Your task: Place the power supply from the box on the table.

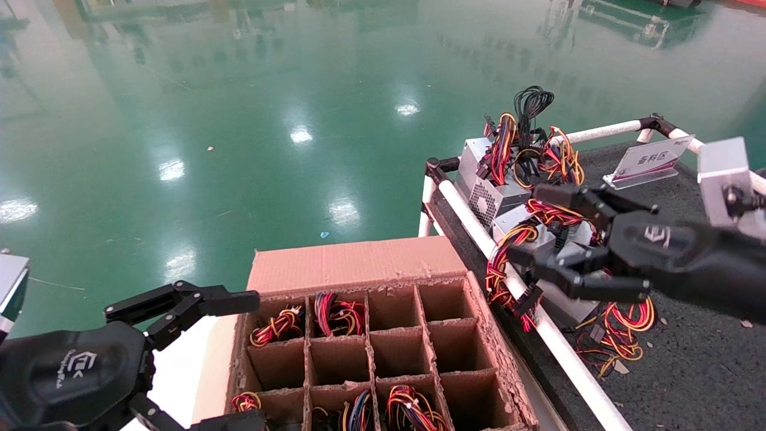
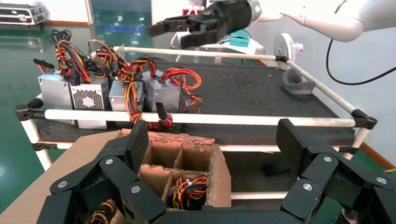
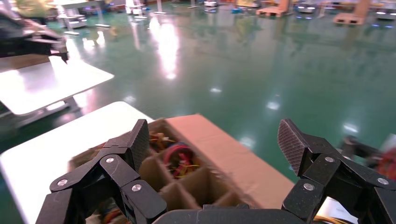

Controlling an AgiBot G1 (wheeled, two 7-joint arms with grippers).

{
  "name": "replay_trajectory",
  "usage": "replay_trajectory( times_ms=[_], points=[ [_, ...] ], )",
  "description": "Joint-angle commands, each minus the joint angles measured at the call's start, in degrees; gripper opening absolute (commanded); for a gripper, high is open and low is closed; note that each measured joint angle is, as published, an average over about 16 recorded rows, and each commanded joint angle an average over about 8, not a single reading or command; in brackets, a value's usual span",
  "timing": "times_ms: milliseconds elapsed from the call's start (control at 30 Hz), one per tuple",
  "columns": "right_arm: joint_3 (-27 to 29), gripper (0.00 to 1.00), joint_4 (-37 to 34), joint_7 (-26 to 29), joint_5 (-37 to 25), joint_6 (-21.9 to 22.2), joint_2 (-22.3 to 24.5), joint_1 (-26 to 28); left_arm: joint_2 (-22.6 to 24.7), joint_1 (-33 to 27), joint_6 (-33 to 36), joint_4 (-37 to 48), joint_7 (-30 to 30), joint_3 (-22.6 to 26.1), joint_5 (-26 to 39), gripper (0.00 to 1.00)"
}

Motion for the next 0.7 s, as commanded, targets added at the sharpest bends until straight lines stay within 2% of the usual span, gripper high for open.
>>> replay_trajectory(
  times_ms=[33,700],
  points=[
    [0.04,1.0,2.42,0.49,1.01,-0.21,0.33,-1.41,0.0,0.0,0.0,0.0,0.0,0.0,0.0,1.0],
    [0.4,1.0,25.2,5.07,10.49,-2.2,3.44,-14.61,0.0,0.01,-0.01,0.01,0.0,0.0,-0.01,1.0]
  ],
)
